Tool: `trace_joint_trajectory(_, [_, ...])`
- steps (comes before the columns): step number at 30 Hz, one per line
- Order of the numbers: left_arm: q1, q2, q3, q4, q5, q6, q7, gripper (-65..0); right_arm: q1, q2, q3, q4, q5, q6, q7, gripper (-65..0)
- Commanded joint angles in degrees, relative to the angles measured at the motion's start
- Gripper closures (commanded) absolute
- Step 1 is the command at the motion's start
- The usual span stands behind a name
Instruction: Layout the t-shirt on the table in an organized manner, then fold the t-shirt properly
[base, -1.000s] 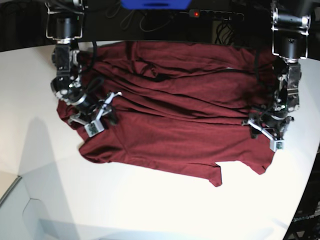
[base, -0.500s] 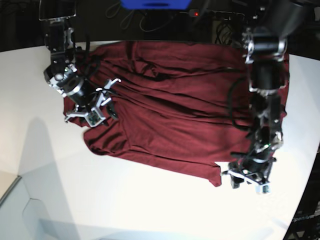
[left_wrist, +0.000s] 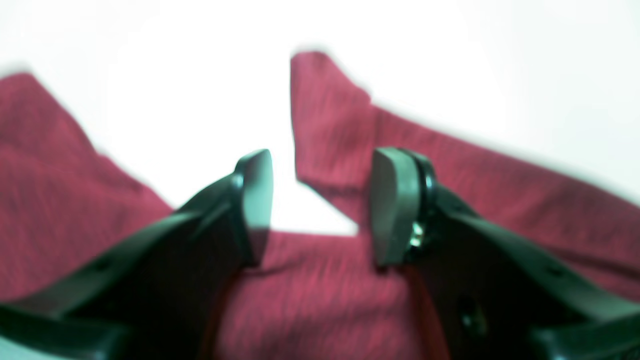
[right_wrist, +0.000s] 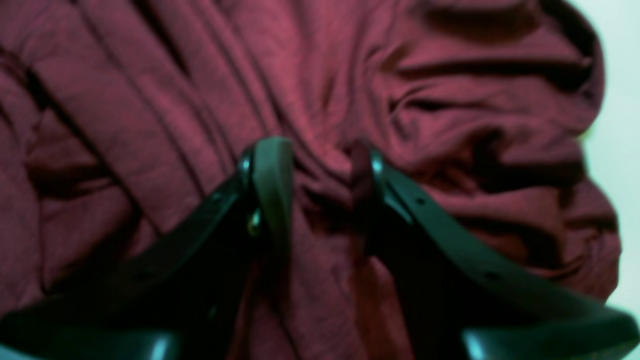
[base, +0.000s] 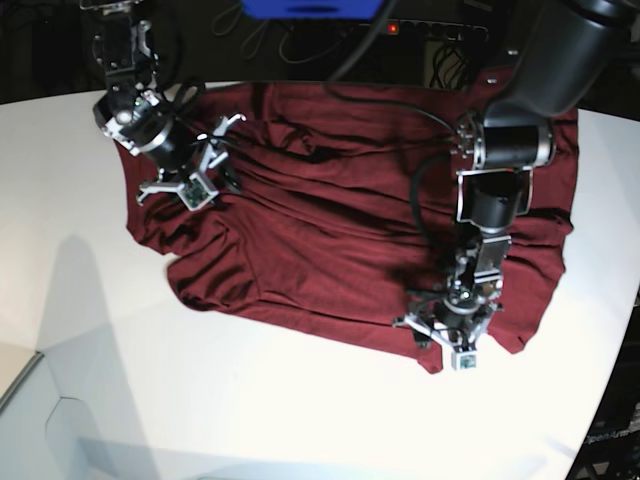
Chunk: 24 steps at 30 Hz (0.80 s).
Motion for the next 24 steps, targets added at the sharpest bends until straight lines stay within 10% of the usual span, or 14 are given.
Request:
trace_joint_trajectory(1, [-2.5,0.0,0.0,0.4,-0.3,0.0,-1.2,-31.2,0.4,0.3,0.2,1.1,0.8,0.1,1.6,-20.6])
trace_joint_trajectory(13, [-2.5,0.1,3.4,-5.5,-0.5,0.1,-5.1,-30.3,-1.6,0.3,0.3,1.1,0.8,0.1,1.6,-20.5])
trace_joint_trajectory(21, [-2.5,1.1,7.3,-5.3,-0.7,0.1,-5.3,-0.7,-4.1,0.5,2.2,1.1,0.8,0.1,1.6,-20.4])
trace_joint_trajectory(24, [-2.5,1.0,7.2,-4.8,-0.7,0.1,-5.4,-0.8,-4.4,0.4,4.1,1.0,0.8,0.1,1.6,-20.4])
